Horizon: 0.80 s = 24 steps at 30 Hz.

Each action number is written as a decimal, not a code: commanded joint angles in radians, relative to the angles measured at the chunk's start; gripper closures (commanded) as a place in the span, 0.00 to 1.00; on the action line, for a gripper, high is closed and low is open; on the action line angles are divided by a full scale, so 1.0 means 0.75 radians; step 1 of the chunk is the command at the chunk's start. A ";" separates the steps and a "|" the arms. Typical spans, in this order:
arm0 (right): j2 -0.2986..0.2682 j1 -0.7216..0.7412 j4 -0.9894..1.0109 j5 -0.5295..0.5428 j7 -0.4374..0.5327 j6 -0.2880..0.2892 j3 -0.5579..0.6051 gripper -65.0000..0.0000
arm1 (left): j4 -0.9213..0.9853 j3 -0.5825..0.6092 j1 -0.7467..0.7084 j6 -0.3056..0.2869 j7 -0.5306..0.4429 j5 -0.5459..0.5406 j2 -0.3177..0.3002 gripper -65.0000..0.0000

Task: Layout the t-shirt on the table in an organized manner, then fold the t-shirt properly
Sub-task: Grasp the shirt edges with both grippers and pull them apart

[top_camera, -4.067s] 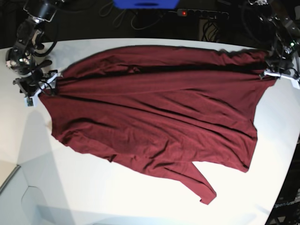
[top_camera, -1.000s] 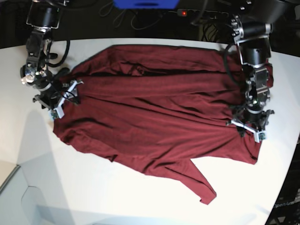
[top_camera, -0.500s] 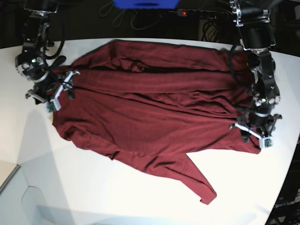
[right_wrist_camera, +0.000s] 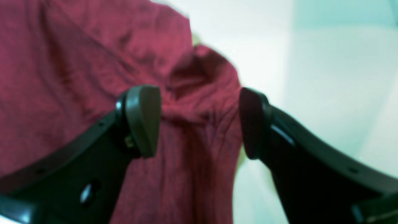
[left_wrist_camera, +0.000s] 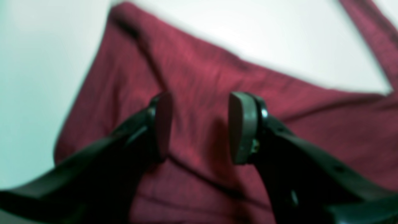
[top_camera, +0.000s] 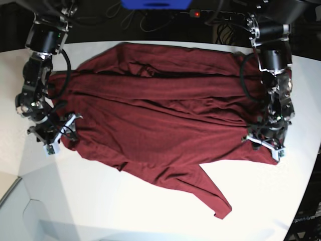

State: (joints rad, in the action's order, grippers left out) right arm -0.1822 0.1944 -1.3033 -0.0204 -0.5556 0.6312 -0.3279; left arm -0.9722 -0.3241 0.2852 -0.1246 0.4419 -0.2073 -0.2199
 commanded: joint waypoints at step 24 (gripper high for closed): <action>-0.040 -0.391 -0.311 0.026 0.036 0.002 -0.008 0.39 | -0.204 -0.011 -0.207 -0.003 -0.028 -0.017 -0.131 0.56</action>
State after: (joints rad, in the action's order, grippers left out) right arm -0.1986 -0.1131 -1.5131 -0.0147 -0.5529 0.6308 -0.3290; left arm -1.1027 -0.3290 0.1078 -0.1303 0.4377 -0.2211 -0.3008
